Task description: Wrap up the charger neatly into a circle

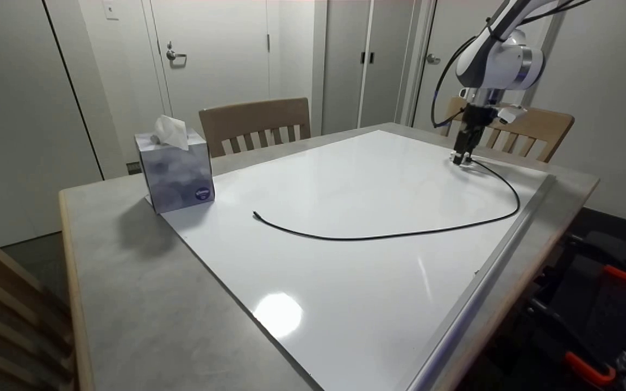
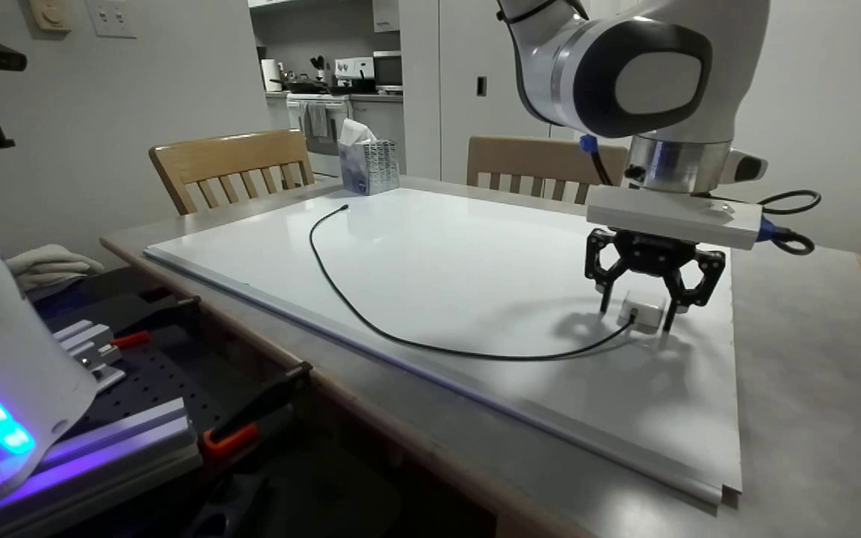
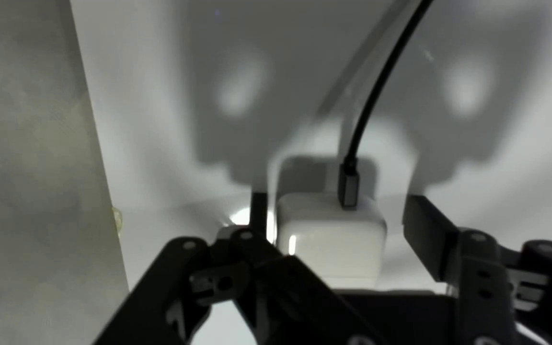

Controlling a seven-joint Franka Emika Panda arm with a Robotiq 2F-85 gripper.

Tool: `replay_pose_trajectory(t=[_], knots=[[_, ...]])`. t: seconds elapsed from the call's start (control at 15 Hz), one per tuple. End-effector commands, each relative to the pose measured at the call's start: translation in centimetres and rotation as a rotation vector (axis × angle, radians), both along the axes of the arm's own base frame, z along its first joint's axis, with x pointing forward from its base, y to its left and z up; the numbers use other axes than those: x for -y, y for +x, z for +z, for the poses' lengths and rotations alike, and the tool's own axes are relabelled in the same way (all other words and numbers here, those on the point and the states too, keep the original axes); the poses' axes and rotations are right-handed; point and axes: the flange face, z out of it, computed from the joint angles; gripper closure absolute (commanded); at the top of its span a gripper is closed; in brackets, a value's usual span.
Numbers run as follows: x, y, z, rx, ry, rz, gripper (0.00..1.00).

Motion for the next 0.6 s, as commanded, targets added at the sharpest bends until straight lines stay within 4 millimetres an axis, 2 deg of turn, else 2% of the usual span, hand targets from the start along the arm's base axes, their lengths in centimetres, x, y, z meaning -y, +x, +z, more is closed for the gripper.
replay_pose_trajectory(t=[0.0, 0.2, 0.33, 0.53], knots=[[0.4, 0.6, 0.4, 0.016, -0.026, 0.001, 0.56], [0.3, 1.2, 0.9, 0.018, -0.038, 0.030, 0.75], [-0.1, 2.0, 1.4, 0.016, -0.050, 0.080, 0.75], [-1.7, 4.2, 2.3, 0.018, -0.064, 0.247, 0.75]])
